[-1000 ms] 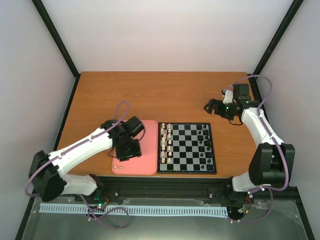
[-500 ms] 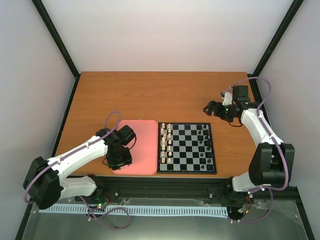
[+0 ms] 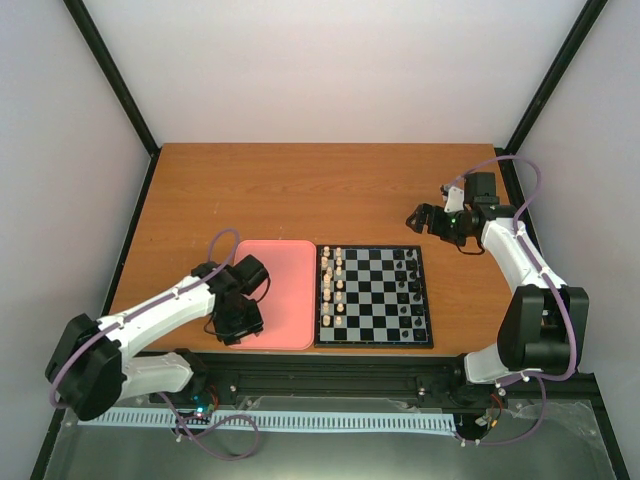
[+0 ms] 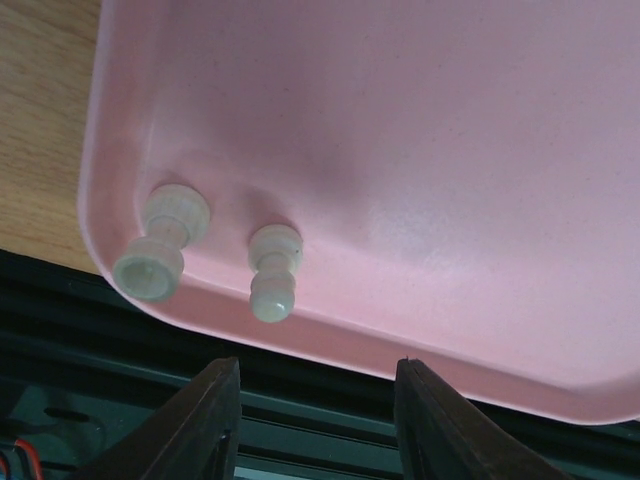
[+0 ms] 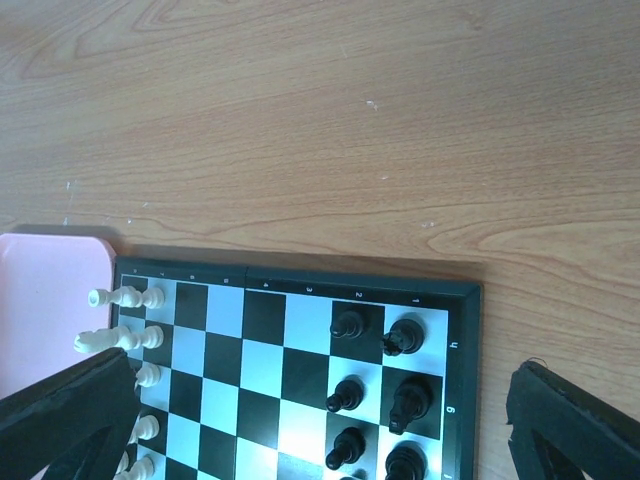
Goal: Set up the chess pieces on the board
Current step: Pick up the chess piece from the storage box.
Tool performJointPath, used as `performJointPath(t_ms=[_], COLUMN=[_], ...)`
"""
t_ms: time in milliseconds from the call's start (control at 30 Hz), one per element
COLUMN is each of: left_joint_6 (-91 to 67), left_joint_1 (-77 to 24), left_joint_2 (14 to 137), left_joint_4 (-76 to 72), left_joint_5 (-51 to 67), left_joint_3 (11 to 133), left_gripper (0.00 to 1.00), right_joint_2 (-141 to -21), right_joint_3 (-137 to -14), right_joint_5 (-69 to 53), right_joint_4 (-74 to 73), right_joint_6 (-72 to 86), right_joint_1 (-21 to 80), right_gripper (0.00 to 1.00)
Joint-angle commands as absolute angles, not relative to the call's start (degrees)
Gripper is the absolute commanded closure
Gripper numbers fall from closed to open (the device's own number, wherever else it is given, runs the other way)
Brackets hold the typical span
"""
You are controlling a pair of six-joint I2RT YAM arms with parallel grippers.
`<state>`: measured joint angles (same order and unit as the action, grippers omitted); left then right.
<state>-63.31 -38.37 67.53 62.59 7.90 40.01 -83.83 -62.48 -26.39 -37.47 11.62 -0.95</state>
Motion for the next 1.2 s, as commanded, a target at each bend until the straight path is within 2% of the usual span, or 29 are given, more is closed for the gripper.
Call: performJointPath(t_ms=[0,533,633,1167], left_joint_6=[-64.3,-60.4,-59.8,-53.0], left_joint_1=[-37.0,-33.7,-33.5,-27.0], left_joint_2=[68.9,73.4,73.9,76.8], left_joint_4=[59.8,57.5,57.3,57.8], left_joint_5=[9.1,10.8,10.7,10.6], left_joint_3=[39.5,37.8,37.7,39.7], left_gripper=[0.55,0.56,0.61,0.67], right_joint_2=[-83.8,-86.1,-86.6,-88.0], right_joint_3=[-62.4,-63.4,-63.4,-63.9], right_joint_5=[-26.9,-26.9,-26.9,-26.0], right_joint_4=[-36.8,-36.7,-36.7,-36.8], right_joint_6=[11.0,10.7,10.8,10.7], right_joint_1=[-0.9,-0.9,-0.9,-0.9], right_gripper=[0.0,0.0,0.0,0.0])
